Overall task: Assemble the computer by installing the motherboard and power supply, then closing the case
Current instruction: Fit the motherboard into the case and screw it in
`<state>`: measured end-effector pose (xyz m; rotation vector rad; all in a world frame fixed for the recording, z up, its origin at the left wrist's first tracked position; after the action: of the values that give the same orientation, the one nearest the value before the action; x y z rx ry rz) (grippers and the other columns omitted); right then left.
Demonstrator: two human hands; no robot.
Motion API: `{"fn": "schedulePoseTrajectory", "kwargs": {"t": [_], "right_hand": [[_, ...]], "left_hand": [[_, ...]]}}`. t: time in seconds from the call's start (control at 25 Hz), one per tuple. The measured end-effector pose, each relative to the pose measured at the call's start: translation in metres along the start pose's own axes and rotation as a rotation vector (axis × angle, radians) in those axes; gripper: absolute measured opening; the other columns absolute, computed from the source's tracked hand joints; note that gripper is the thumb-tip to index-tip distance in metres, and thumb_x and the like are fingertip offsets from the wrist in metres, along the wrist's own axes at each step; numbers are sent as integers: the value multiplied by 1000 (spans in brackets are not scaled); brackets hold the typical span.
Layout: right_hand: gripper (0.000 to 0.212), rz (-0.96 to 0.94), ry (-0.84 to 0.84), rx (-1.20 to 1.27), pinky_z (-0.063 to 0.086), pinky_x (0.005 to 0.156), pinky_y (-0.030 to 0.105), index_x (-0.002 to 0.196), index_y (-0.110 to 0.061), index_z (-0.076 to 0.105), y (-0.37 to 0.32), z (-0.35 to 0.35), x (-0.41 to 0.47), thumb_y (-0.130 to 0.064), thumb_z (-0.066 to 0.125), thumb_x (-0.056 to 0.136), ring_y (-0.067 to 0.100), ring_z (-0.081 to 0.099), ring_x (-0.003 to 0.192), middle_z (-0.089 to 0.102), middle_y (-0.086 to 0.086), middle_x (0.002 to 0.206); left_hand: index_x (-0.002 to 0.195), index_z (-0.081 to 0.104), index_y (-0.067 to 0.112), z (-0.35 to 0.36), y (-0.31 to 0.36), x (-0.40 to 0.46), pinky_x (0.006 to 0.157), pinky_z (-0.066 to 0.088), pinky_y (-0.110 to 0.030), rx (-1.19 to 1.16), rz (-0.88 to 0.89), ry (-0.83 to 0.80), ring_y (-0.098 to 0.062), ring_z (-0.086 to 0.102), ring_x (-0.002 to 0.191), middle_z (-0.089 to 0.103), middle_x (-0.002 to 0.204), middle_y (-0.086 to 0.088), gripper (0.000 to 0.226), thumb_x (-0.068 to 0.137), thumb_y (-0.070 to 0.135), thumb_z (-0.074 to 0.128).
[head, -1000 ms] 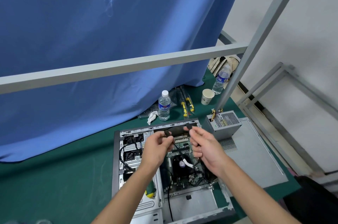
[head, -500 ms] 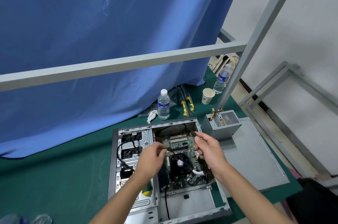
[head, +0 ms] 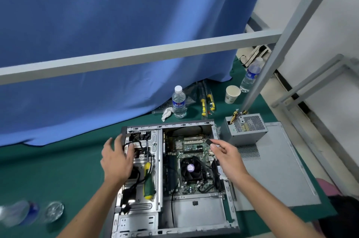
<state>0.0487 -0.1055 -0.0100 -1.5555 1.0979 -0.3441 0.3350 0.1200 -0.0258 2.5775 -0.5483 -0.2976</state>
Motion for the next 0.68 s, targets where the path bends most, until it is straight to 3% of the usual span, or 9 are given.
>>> {"fn": "schedulePoseTrajectory", "kwargs": {"t": [0.12, 0.24, 0.44, 0.56, 0.68], "right_hand": [[25, -7, -39, -32, 45, 83, 15, 123, -30, 63, -1, 11, 10, -28, 57, 99, 0, 61, 98, 65, -14, 101], [28, -23, -73, -106, 47, 84, 18, 127, -28, 62, -5, 26, 22, -29, 55, 100, 0, 61, 94, 65, -11, 99], [27, -33, -82, -179, 43, 78, 6, 125, -26, 64, -13, 51, 47, -28, 55, 100, -7, 62, 90, 67, -17, 98], [30, -29, -109, -231, 45, 92, 20, 128, -25, 64, -13, 69, 58, -29, 54, 100, 4, 61, 102, 67, -13, 106], [29, 7, -172, -236, 46, 92, 21, 128, -28, 63, -6, 82, 68, -29, 54, 101, 0, 62, 99, 65, -19, 106]], "left_hand": [[149, 39, 27, 3, -18, 14, 112, 27, -54, -135, -150, -4, -36, 32, 139, 28, 153, -15, 55, 99, 50, 45], [150, 37, 30, 13, -29, 36, 114, 26, -51, -216, -189, -39, -37, 32, 138, 27, 152, -16, 54, 101, 52, 39], [151, 34, 21, 35, -33, 66, 109, 31, -47, -259, -213, -65, -40, 42, 130, 30, 149, -20, 55, 104, 49, 30], [146, 37, 11, 47, -41, 74, 100, 37, -50, -197, -251, -53, -42, 47, 124, 43, 142, -23, 58, 105, 49, 22], [131, 44, 7, 56, -46, 79, 88, 41, -50, -100, -301, -43, -45, 55, 113, 55, 129, -24, 61, 103, 53, 16]]}}
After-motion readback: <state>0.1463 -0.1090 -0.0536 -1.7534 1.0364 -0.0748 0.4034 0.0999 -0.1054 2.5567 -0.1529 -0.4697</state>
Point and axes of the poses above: each hand's wrist, its own x-axis towards the middle knuckle, its own z-axis out of the palm, y = z × x, the point moved 8 cm from there along x, towards the middle knuckle
